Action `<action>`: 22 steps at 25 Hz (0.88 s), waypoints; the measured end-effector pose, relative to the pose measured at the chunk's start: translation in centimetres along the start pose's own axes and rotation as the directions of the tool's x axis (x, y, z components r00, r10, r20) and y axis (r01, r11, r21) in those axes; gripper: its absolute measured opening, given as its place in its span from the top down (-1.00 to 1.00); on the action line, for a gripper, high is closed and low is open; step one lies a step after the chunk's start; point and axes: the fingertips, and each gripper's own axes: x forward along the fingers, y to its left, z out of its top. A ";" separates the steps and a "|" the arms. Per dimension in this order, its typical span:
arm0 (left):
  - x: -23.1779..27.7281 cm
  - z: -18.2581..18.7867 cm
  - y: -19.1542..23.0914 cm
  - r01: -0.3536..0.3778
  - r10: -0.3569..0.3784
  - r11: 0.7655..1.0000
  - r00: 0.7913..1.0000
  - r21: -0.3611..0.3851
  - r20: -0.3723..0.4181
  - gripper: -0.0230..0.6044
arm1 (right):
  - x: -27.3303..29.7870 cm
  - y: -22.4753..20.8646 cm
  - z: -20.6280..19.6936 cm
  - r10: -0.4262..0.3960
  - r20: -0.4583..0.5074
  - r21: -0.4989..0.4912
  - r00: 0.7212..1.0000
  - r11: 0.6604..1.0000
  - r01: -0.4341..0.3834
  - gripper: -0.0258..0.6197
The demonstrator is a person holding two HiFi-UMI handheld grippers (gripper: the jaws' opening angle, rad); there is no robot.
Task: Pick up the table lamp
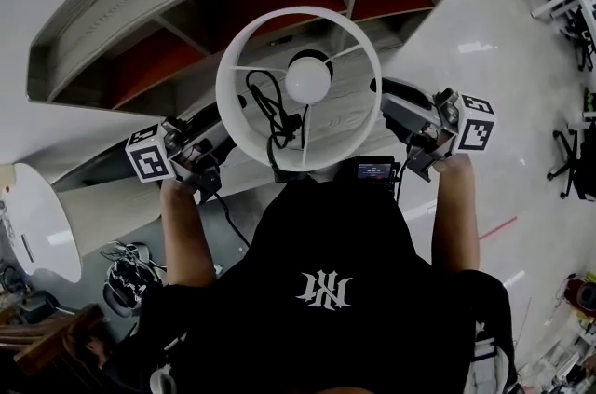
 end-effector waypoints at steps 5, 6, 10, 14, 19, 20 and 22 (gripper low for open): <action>-0.1 -0.1 -0.3 -0.017 0.018 1.000 1.000 0.014 -0.006 0.37 | 0.0 0.2 -0.1 0.007 -0.005 -0.009 1.000 1.000 -0.007 0.42; -0.1 -0.1 -0.3 -0.023 0.023 1.000 1.000 0.018 -0.008 0.37 | -0.1 0.3 -0.1 0.008 -0.006 -0.012 1.000 1.000 -0.008 0.42; -0.2 0.0 -0.8 -0.039 0.040 0.998 0.999 0.040 -0.013 0.37 | 0.1 0.4 0.0 0.017 -0.011 -0.024 1.000 1.000 -0.018 0.42; -0.2 0.6 -1.3 -0.048 0.048 0.997 0.999 0.055 -0.009 0.37 | 0.3 0.7 0.1 0.024 -0.019 -0.030 1.000 0.999 -0.025 0.41; -0.2 0.8 -1.6 -0.048 0.048 0.997 0.999 0.066 -0.002 0.37 | 0.4 0.8 0.3 0.033 -0.022 -0.043 0.999 0.999 -0.034 0.41; -0.2 0.8 -1.6 -0.048 0.048 0.996 0.999 0.069 -0.002 0.37 | 0.4 0.9 0.4 0.034 -0.023 -0.046 0.999 0.998 -0.035 0.41; -0.2 0.9 -1.7 -0.048 0.048 0.996 0.999 0.074 -0.002 0.37 | 0.5 1.0 0.5 0.036 -0.024 -0.052 0.999 0.998 -0.037 0.41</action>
